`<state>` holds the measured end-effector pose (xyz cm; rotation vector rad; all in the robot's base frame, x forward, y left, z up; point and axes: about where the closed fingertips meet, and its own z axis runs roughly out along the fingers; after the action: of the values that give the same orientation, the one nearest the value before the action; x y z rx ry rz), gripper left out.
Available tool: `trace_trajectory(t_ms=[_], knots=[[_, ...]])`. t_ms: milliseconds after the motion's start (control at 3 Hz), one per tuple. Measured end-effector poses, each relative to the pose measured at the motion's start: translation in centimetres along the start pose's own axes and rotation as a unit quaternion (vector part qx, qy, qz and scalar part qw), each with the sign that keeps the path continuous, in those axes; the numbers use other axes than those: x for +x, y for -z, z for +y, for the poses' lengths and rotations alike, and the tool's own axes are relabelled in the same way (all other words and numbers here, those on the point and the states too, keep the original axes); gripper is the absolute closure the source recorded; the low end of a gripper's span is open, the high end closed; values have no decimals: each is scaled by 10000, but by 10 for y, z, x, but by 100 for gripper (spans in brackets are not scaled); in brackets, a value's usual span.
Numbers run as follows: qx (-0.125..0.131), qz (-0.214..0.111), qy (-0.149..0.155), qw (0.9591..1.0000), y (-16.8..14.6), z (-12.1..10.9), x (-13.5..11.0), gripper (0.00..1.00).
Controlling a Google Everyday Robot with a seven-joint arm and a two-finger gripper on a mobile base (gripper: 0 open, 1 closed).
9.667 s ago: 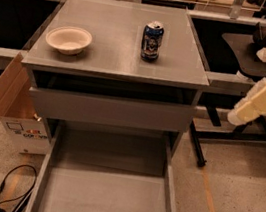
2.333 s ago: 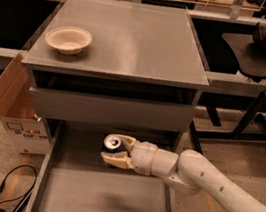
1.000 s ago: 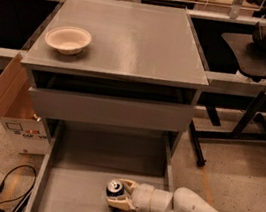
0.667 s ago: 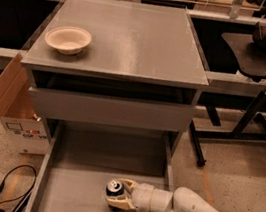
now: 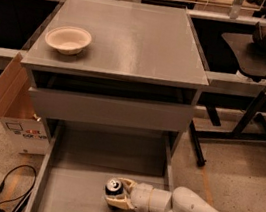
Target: Place pepsi can into middle drawer
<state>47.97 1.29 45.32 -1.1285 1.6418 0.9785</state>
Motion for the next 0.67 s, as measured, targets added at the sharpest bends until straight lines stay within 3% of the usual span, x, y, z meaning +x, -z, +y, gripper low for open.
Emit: trace_trajectory(t_ms=[333, 667], knots=[[-17, -5, 0, 10000, -1, 1, 0, 13], [-31, -9, 1, 10000, -3, 2, -1, 0]])
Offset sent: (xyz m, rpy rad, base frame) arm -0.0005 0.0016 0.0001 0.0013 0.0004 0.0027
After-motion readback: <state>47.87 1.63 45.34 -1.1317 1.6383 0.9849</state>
